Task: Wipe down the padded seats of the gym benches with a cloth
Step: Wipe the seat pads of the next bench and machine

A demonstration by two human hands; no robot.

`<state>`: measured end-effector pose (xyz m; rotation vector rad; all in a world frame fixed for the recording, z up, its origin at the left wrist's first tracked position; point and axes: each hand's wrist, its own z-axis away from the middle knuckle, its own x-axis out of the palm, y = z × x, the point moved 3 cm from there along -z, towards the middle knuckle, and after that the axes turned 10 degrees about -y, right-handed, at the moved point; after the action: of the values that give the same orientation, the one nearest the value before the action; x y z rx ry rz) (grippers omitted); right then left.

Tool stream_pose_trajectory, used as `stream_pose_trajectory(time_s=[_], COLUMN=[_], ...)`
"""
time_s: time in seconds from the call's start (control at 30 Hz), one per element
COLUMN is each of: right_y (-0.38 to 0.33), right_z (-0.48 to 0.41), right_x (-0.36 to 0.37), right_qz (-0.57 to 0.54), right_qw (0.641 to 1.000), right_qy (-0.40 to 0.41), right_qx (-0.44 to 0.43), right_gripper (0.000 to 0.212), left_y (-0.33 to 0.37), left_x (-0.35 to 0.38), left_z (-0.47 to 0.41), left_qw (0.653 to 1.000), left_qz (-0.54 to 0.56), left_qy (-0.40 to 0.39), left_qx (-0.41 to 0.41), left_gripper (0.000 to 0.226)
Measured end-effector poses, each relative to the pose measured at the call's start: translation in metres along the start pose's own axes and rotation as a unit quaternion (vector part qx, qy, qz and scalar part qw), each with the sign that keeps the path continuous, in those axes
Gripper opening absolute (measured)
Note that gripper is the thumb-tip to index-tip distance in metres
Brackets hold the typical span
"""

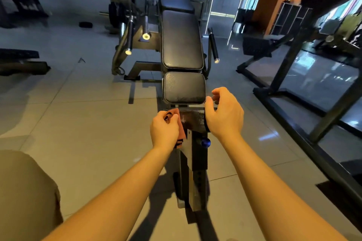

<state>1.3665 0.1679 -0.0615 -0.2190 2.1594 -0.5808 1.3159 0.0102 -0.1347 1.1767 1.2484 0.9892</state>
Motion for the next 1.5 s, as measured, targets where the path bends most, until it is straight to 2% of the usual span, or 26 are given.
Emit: stream_pose_trajectory(time_s=[0.13,0.23,0.3,0.4,0.47,0.57,0.73,0.8,0.93,1.0,1.07,1.2,1.27,1.33,1.43,1.5], right_y=[-0.002,-0.002,-0.002,-0.003,-0.004,-0.007,-0.007,-0.010,-0.012,-0.012,-0.012,-0.011,-0.010,-0.009,-0.010,-0.011], right_z=[0.000,0.001,0.001,0.000,0.001,0.003,0.010,0.014,0.015,0.017,0.019,0.020,0.020,0.022,0.022,0.022], right_x=[0.001,0.004,0.005,0.006,0.005,0.004,0.010,0.014,0.018,0.018,0.018,0.019,0.020,0.022,0.021,0.021], right_qz=[0.007,0.012,0.011,0.010,0.008,-0.008,-0.034,-0.031,0.002,-0.003,-0.013,-0.021,-0.021,-0.023,-0.018,-0.015], right_qw=[1.000,0.999,0.999,0.999,0.998,0.997,0.991,0.988,0.982,0.977,0.974,0.970,0.968,0.969,0.969,0.970], right_qy=[0.015,0.032,0.039,0.038,0.045,0.058,0.111,0.128,0.129,0.126,0.123,0.139,0.151,0.149,0.149,0.153], right_qx=[0.000,0.009,0.015,0.026,0.037,0.047,0.067,0.080,0.139,0.175,0.191,0.200,0.200,0.197,0.195,0.191], right_gripper=[0.021,0.019,0.019,0.023,0.025,0.031,0.031,0.037,0.052,0.060,0.064,0.064,0.060,0.057,0.053,0.050], left_y=[0.008,0.002,-0.007,-0.024,-0.028,-0.012,0.000,-0.008,-0.033,-0.036,-0.023,0.006,0.007,-0.003,-0.024,-0.027], left_x=[0.007,0.006,0.004,0.002,0.002,0.003,-0.001,-0.004,-0.007,-0.011,-0.014,-0.012,-0.012,-0.013,-0.015,-0.018], left_z=[0.038,0.037,0.012,-0.024,-0.030,-0.001,0.031,0.011,-0.040,-0.048,-0.031,0.028,0.026,0.002,-0.043,-0.046], left_qw=[0.993,0.985,0.987,0.997,0.999,0.995,0.979,0.981,0.994,0.994,0.993,0.970,0.963,0.972,0.989,0.990], left_qz=[0.005,-0.005,-0.013,0.000,0.013,0.027,0.003,-0.017,-0.045,-0.058,-0.043,-0.009,-0.030,-0.035,-0.052,-0.065], left_qy=[0.019,0.004,0.000,-0.008,-0.013,-0.012,-0.056,-0.068,-0.079,-0.081,-0.082,-0.112,-0.126,-0.123,-0.114,-0.107], left_qx=[0.119,0.174,0.159,0.073,0.045,0.091,0.194,0.182,0.063,0.038,0.072,0.217,0.238,0.195,0.081,0.067], left_gripper=[0.005,0.006,0.006,0.004,0.005,0.016,0.003,0.003,0.004,0.007,0.004,0.007,0.007,0.005,0.003,0.003])
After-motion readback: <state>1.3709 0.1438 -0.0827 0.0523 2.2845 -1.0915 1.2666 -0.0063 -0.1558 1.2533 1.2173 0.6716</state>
